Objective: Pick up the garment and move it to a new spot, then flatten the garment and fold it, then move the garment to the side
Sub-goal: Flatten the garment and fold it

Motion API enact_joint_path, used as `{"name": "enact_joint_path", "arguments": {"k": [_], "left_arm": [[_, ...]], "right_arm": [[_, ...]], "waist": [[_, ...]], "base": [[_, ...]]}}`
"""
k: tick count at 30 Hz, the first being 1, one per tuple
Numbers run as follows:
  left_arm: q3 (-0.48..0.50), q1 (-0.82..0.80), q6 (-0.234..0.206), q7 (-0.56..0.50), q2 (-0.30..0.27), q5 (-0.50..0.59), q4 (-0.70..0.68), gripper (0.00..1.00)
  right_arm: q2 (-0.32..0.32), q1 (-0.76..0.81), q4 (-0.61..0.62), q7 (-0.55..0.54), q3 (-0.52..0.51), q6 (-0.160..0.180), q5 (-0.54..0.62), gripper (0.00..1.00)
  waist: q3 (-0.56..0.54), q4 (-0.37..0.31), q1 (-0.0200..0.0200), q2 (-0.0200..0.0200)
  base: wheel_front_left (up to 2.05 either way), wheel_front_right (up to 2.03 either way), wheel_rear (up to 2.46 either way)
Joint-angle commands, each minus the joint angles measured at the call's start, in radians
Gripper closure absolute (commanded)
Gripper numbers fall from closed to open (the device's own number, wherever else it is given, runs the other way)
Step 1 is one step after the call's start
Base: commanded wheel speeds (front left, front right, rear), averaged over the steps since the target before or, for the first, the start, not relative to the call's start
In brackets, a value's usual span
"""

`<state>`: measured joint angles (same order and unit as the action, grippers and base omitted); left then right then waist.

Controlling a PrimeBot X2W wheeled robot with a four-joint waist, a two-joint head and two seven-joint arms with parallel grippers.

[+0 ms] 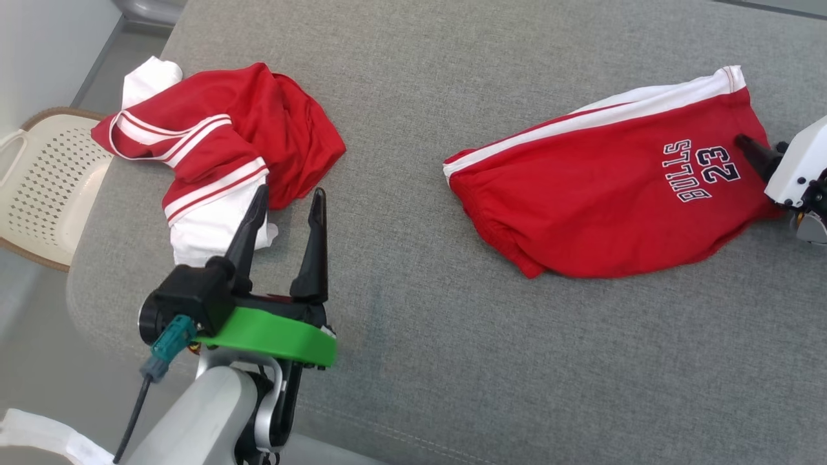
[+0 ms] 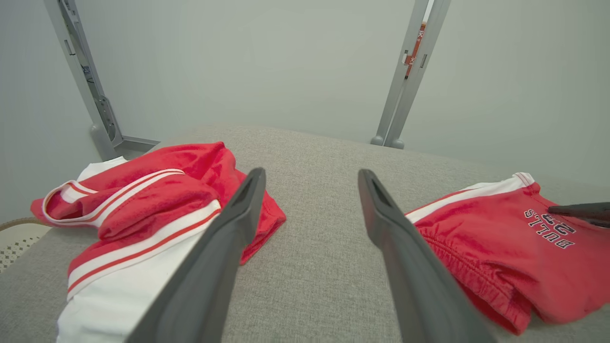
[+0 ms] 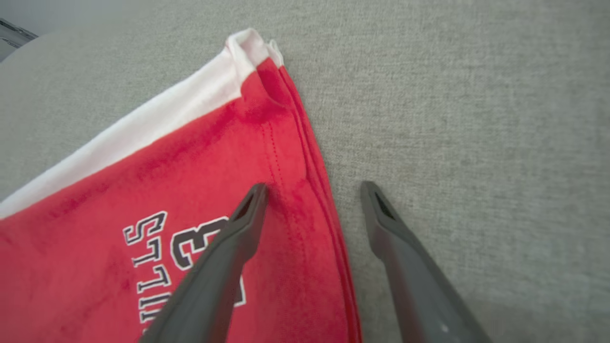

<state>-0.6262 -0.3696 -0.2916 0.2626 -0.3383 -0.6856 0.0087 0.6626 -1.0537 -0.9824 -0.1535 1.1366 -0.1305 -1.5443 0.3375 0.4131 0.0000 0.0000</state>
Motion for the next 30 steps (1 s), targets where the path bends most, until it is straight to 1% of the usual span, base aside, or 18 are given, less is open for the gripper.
{"name": "enact_joint_path", "arguments": {"k": [1,3,4,5,6,13,21,24,30], "left_arm": [[0.022,0.023,0.014,0.003,0.015,0.02,0.004,0.0],[0.057,0.051,0.035,0.003,0.047,0.059,0.004,0.0],[0.078,0.063,0.044,0.003,0.061,0.08,0.004,0.0],[0.093,0.073,0.051,0.003,0.072,0.099,0.006,0.0],[0.11,0.083,0.062,0.003,0.086,0.119,0.006,0.0],[0.189,0.127,0.134,0.003,0.153,0.209,0.037,0.0],[0.247,0.165,0.205,0.003,0.195,0.262,0.087,0.0],[0.255,0.178,0.225,0.003,0.206,0.277,0.103,0.0],[0.271,0.197,0.251,0.003,0.215,0.3,0.119,0.0]], "right_arm": [[-0.018,0.048,0.001,-0.027,0.005,0.0,-0.018,0.0],[-0.018,0.056,0.015,-0.03,0.0,0.0,-0.026,0.0],[-0.019,0.058,0.025,-0.018,-0.007,0.0,-0.033,0.22],[-0.02,0.06,0.034,-0.006,-0.012,0.0,-0.035,0.56],[-0.02,0.063,0.041,0.008,-0.02,0.0,-0.04,1.0],[-0.022,0.084,0.069,0.11,-0.057,0.0,-0.048,1.0],[-0.024,0.159,0.115,0.213,-0.11,0.0,-0.087,1.0],[-0.024,0.199,0.137,0.242,-0.132,0.0,-0.106,1.0],[0.004,0.277,0.161,0.307,-0.172,0.0,-0.126,1.0]], "waist": [[-0.006,0.003,0.0,0.0],[-0.012,0.003,0.0,0.0],[-0.017,0.002,0.0,0.0],[-0.02,0.001,0.0,0.0],[-0.025,-0.001,0.0,0.0],[-0.062,-0.029,0.0,0.0],[-0.118,-0.102,0.0,0.0],[-0.134,-0.136,0.0,0.0],[-0.154,-0.199,0.0,0.0]], "base": [[0.0,0.0,0.0],[0.0,0.0,0.0],[0.0,0.0,0.0],[0.0,0.0,0.0],[0.0,0.0,0.0],[0.0,0.0,0.0],[0.0,0.0,0.0],[0.0,0.0,0.0],[0.0,0.0,0.0]]}}
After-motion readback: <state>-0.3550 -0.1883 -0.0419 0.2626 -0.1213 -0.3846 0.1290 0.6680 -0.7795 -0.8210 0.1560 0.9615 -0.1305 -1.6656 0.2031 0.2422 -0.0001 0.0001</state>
